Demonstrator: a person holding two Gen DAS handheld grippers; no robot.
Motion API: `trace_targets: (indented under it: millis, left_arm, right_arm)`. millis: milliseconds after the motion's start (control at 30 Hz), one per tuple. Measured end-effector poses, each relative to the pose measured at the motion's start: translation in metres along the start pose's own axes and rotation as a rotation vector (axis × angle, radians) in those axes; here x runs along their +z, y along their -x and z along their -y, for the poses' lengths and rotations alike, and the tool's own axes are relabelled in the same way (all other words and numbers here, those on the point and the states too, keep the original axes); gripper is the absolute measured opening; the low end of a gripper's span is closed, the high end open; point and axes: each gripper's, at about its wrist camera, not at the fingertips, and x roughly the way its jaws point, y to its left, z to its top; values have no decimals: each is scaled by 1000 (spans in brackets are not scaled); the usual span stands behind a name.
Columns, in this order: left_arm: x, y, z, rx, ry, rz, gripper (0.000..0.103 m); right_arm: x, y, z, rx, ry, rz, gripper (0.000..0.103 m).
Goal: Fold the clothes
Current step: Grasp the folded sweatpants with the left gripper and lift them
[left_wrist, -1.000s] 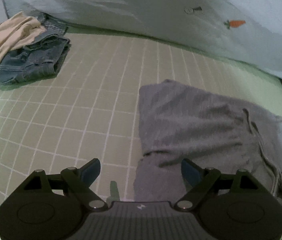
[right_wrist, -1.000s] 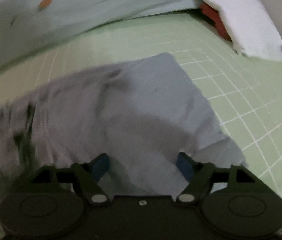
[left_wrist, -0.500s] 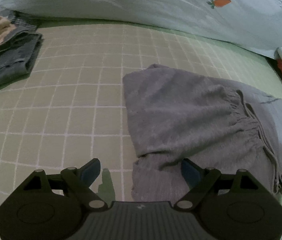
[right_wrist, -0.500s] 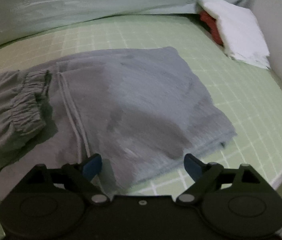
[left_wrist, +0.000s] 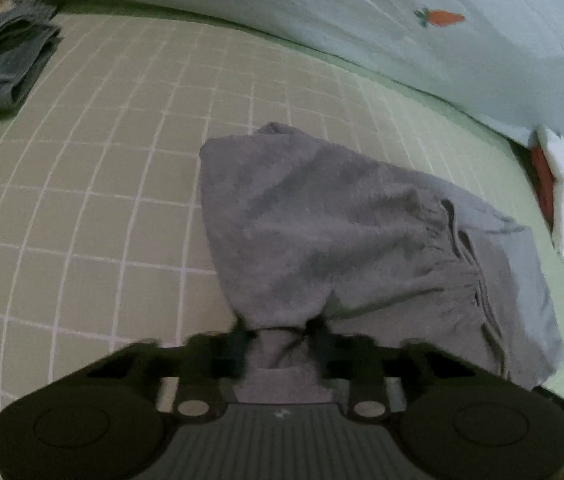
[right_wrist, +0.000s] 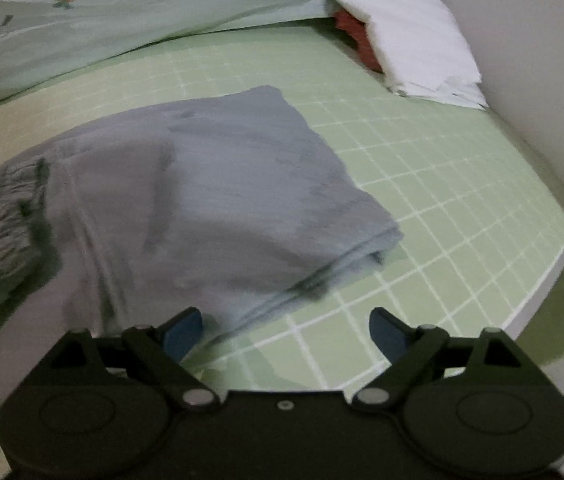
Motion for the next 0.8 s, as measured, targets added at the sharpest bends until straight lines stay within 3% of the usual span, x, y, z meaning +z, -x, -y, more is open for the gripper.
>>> trace_targets:
  millis: [67,233,467,600,700,800]
  left_arm:
    - [1,4,4,-19,31,20,17]
    - [4,31,39,-51,71,135,15]
    - [8,40,152,-130,15,218,14]
    - [2,14,218,-179,11,194,14]
    - [-9,-27,255,-199,65,120,14]
    - [-24,-75,275,-112,111,7,14]
  right_arm:
    - [3,-7,14,-7,-36,-7,91]
    - [18,-20,60,-8,-91,13,92]
    - [42,-57,142,16,-142,3,92]
    - [57,-77,185,44,-167,1,92]
    - [67,-92,210,44,-152,-2,92]
    - [75,-104,230,53,-135,-8,92]
